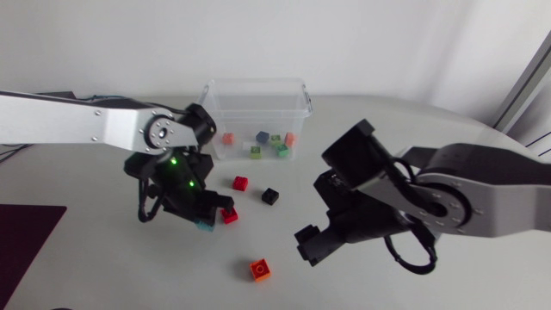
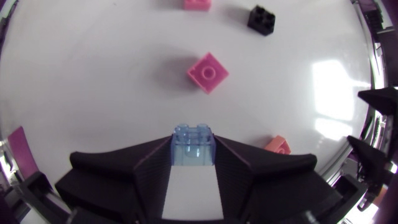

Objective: Place the duplo bricks in the container

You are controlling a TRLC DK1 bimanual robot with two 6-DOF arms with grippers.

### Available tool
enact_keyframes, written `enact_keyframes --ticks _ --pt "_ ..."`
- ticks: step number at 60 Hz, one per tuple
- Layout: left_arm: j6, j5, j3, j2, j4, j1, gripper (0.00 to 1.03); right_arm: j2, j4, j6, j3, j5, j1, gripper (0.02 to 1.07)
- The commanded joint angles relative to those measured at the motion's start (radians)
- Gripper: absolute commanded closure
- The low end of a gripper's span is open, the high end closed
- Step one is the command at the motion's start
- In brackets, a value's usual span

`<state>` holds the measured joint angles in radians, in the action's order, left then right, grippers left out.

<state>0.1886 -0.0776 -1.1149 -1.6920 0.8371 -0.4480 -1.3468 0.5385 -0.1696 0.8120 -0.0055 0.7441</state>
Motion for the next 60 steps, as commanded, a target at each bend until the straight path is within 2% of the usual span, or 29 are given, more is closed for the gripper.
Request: enact_keyframes --ticks 1,10,22,37,49,60 --pt "-0.025 -0.001 -0.049 0.077 0.013 0.038 0.71 -0.08 0.029 -0.036 0.069 -0.027 0.024 0.09" --pt "-0.054 -0.001 -0.102 0.127 0.005 0.101 0.71 -0.215 0.08 -0.079 0.181 -0.085 0.049 0.09" --pt "-0.104 -0.03 -0.24 0.134 -0.021 0.189 0.71 -0.367 0.136 -0.117 0.289 -0.099 0.123 0.12" --pt "-0.11 -0.03 -0.349 0.092 -0.081 0.198 0.71 -0.494 0.196 -0.134 0.388 -0.1 0.155 0.15" --pt "-0.109 -0.03 -0.356 0.083 -0.168 0.201 0.71 -0.523 0.224 -0.154 0.432 -0.103 0.201 0.16" --pt "-0.11 -0.03 -0.399 0.046 -0.181 0.201 0.71 -0.581 0.239 -0.169 0.466 -0.102 0.205 0.16"
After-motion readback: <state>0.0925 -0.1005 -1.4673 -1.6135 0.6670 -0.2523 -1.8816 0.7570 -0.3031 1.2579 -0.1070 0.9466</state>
